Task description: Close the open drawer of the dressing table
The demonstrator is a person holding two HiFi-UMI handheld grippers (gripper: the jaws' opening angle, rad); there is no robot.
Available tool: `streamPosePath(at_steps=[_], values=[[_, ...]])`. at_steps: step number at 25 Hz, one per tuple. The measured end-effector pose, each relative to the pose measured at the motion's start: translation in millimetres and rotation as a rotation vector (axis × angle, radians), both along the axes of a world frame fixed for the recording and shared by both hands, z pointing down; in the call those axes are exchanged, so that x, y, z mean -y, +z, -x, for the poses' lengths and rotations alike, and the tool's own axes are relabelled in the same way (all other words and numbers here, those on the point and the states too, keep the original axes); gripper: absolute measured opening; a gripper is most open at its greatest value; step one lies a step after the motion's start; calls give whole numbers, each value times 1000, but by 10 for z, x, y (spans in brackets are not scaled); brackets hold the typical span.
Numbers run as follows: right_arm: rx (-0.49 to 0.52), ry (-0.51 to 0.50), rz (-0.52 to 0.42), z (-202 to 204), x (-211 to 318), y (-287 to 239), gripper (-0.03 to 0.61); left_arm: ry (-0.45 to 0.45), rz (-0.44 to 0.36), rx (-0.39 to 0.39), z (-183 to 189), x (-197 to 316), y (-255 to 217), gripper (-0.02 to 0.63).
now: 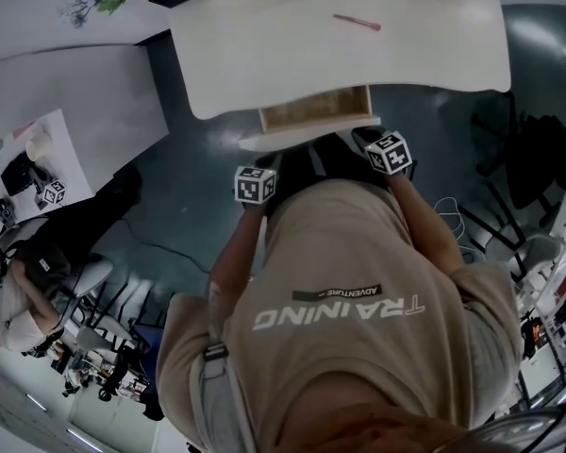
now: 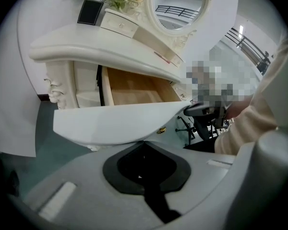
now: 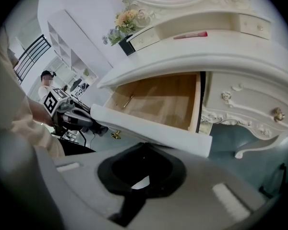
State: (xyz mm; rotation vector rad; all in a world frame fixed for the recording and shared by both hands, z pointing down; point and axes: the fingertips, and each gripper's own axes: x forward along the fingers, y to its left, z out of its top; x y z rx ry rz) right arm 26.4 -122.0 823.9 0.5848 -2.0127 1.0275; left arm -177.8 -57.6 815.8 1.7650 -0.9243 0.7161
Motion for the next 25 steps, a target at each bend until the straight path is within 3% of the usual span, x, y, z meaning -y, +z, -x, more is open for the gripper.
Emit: streamPosePath(at_steps=[25], values=[[12,8,-33,300,1114,-10,5,27,-63,46,172,1165,32,6]])
